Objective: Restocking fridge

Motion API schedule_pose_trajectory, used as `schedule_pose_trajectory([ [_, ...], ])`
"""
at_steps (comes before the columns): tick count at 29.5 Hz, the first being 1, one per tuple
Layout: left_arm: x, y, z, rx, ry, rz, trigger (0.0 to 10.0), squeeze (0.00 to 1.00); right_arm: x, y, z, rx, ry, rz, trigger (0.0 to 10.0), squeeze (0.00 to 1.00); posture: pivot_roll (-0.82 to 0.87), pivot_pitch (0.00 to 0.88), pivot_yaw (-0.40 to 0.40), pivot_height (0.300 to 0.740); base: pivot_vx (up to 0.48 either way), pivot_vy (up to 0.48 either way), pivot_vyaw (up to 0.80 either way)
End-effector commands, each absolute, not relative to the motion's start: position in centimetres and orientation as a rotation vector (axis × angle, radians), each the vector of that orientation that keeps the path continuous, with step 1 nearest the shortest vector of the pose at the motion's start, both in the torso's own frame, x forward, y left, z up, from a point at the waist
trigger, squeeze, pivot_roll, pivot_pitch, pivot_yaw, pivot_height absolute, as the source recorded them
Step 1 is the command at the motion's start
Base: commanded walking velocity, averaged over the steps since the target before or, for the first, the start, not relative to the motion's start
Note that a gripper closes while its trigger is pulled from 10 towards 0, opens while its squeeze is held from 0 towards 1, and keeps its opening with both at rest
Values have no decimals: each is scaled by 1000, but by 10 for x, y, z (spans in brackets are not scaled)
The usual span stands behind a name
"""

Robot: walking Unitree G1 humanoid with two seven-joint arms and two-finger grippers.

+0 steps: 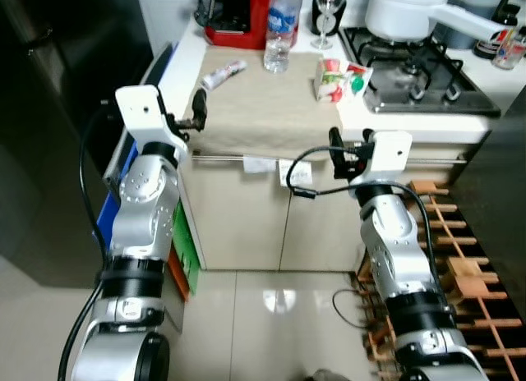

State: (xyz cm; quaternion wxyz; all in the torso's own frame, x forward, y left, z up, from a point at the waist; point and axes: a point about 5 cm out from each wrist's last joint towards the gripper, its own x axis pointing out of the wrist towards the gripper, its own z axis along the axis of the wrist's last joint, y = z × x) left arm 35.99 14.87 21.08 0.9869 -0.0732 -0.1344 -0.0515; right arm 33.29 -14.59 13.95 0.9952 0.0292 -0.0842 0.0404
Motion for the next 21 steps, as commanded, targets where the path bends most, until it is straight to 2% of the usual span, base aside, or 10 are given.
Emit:
schedule_pose_trajectory([
  [1,362,160,216,-135,-273,-80,10000,0,334,-142,149,55,-208,88,10000,0,-45,0,39,740,472,0,0],
  [8,366,164,228,-123,-298,-91,10000,0,330,-141,153,47,-222,90,10000,0,-49,0,39,740,472,0,0],
  [12,373,164,238,-84,-287,-155,10000,0,325,-136,170,34,-277,108,10000,0,-48,0,43,740,474,0,0],
  [13,376,164,241,-114,-271,-186,10000,0,323,-135,176,33,-294,115,10000,0,-48,0,48,740,247,0,0],
  [17,388,173,259,30,-241,-280,10000,0,315,-135,189,32,-327,120,10000,0,-52,0,64,740,0,0,0],
  [21,399,180,264,50,-153,-325,10000,0,306,-137,188,37,-320,101,10000,0,-70,0,93,740,0,0,0],
])
